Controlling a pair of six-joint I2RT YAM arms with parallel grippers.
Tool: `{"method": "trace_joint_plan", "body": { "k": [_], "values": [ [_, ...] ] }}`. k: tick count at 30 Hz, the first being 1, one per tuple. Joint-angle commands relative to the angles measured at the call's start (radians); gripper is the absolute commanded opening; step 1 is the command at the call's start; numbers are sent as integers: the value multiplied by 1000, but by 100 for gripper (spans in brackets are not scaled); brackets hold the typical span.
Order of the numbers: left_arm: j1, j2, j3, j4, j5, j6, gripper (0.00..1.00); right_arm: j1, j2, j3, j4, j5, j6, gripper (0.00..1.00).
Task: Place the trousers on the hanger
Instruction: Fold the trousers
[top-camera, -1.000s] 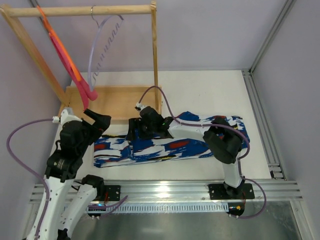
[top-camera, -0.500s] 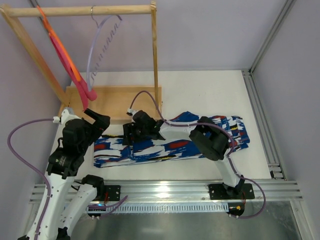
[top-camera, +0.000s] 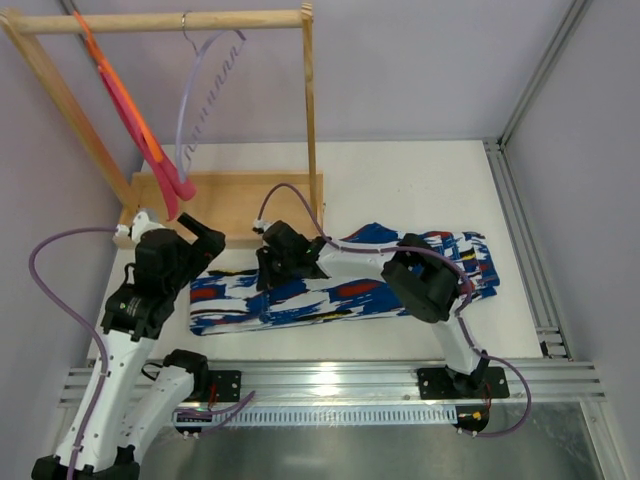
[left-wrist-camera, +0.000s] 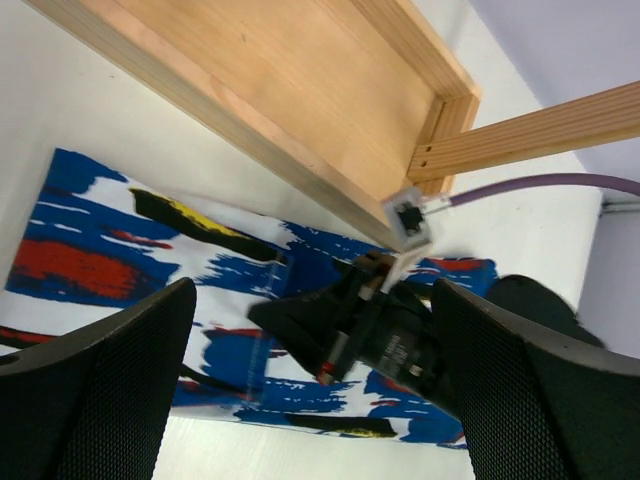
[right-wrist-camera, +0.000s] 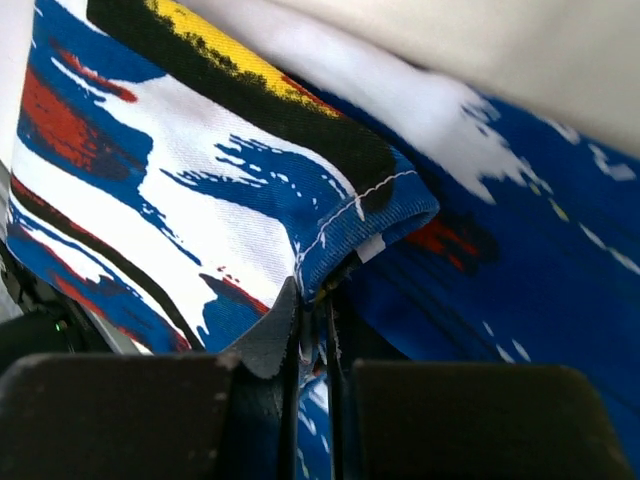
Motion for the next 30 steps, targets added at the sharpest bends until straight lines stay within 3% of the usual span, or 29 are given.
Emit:
{"method": "trace_joint_plan", "body": {
  "k": [1, 4, 11, 16, 24, 25, 26, 29, 30],
  "values": [
    [5, 68, 29, 41, 20, 104, 100, -46, -175, -21, -195, 26, -51, 4],
    [5, 134, 52, 29, 76, 137, 100, -122, -294, -50, -369, 9, -92, 4],
    [5, 200, 33, 104, 212, 157, 100, -351, -541, -213, -591, -15, -173, 4],
    [5, 252, -10, 144, 281, 175, 100, -592, -597, -260, -718, -34, -239, 4],
    [2, 328, -104, 198, 333, 167, 100, -778, -534, -198, -816, 60, -275, 6],
    [-1, 333, -113, 207, 336, 164, 100, -793, -520, -188, -821, 49, -281, 23],
    [-1, 336, -122, 224, 344, 166, 100, -798, -512, -181, -823, 52, -285, 33],
    [-12, 352, -174, 259, 350, 164, 100, -811, -541, -217, -772, 34, -304, 61],
    [-12, 359, -190, 305, 364, 164, 100, -821, -576, -236, -743, -61, -310, 65]
  ]
}}
